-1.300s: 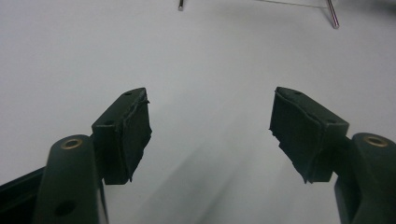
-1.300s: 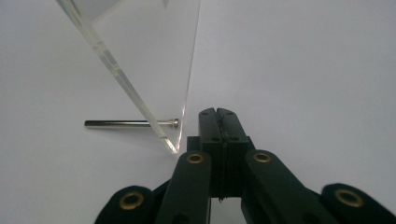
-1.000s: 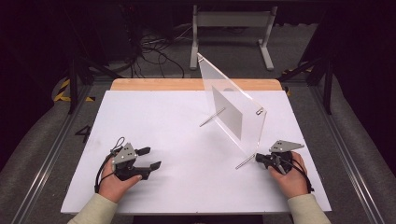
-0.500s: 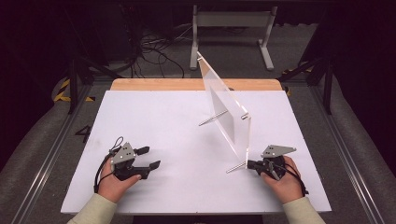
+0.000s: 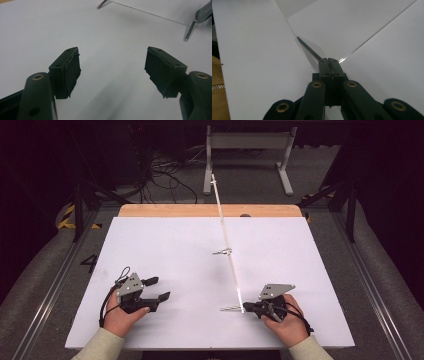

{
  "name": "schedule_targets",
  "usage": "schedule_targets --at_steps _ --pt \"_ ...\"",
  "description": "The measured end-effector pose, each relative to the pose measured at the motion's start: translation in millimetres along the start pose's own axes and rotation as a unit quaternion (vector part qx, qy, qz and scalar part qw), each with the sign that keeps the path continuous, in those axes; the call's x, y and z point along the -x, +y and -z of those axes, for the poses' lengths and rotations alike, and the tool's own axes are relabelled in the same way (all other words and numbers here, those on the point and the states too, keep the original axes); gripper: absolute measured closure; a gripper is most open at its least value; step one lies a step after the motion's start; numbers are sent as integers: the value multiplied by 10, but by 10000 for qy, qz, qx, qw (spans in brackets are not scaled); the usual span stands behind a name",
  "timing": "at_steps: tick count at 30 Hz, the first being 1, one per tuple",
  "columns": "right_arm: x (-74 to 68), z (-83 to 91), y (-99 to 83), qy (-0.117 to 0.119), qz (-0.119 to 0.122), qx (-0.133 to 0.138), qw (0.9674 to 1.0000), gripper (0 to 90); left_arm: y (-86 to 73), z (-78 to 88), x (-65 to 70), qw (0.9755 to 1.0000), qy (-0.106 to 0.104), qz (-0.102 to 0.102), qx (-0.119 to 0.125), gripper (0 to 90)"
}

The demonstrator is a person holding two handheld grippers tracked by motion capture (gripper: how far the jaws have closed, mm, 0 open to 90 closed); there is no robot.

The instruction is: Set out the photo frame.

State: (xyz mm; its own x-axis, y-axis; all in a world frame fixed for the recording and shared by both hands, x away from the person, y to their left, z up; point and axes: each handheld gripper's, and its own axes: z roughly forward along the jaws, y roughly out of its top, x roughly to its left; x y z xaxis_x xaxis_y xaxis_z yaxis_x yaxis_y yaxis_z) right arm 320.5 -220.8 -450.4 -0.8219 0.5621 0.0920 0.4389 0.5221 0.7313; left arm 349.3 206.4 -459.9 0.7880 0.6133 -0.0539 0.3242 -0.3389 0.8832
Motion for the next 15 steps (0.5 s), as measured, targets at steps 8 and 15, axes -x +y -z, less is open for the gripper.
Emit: schedule_targets --at_steps 8,15 --pt "-191 -219 141 324 185 3 9993 900 -22 37 -9 10000 61 24 -12 290" --pt "-347 -408 281 481 359 15 9982 900 -29 60 -11 10000 86 48 2 290"
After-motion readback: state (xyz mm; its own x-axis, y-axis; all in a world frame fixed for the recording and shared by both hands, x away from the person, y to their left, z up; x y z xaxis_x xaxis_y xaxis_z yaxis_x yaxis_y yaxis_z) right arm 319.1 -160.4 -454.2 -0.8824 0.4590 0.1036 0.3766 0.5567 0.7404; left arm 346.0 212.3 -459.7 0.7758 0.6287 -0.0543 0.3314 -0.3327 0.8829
